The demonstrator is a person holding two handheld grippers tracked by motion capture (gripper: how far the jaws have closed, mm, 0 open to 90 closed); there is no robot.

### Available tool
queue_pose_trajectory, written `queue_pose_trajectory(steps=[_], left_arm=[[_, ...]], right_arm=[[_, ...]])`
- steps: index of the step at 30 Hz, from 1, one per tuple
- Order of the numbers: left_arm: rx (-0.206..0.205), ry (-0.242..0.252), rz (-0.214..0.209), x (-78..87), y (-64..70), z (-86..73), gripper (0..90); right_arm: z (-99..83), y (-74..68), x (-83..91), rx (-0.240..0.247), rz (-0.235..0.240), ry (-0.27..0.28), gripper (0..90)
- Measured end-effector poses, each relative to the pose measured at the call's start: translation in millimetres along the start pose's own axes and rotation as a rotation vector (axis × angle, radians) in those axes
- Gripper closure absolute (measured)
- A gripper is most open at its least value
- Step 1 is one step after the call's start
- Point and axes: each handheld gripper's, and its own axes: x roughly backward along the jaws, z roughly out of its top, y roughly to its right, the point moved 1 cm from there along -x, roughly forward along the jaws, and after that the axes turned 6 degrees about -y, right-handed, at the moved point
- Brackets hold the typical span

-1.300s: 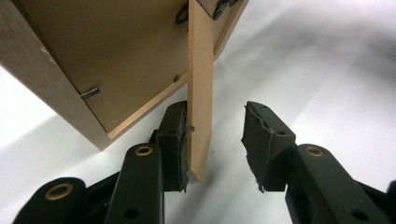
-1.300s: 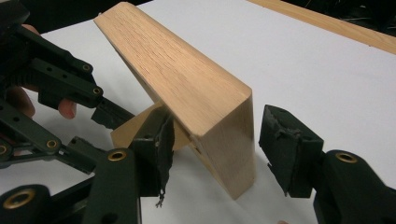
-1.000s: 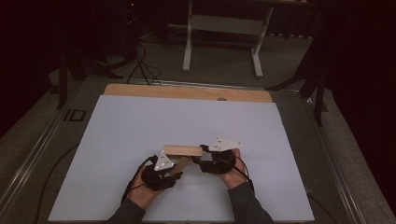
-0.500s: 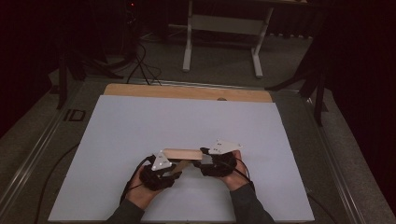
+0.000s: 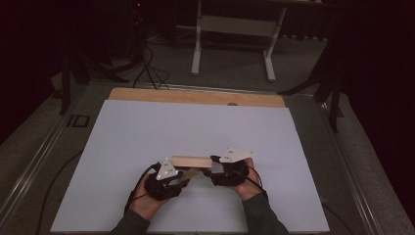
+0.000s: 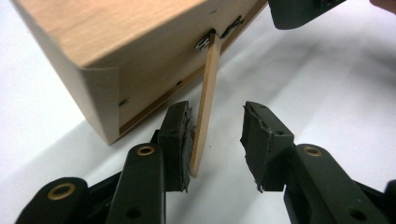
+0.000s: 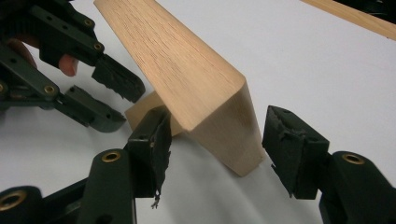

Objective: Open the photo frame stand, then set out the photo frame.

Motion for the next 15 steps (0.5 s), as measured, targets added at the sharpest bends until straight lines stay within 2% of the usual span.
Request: queue_pose_trajectory(steps=[15], left_arm=[[0.003,0.033,-0.003,7.4,-0.1,-1.6,63.0]], right_arm=[[-4.5,2.1,0.0,0.005,0.023,-0.019,40.1]])
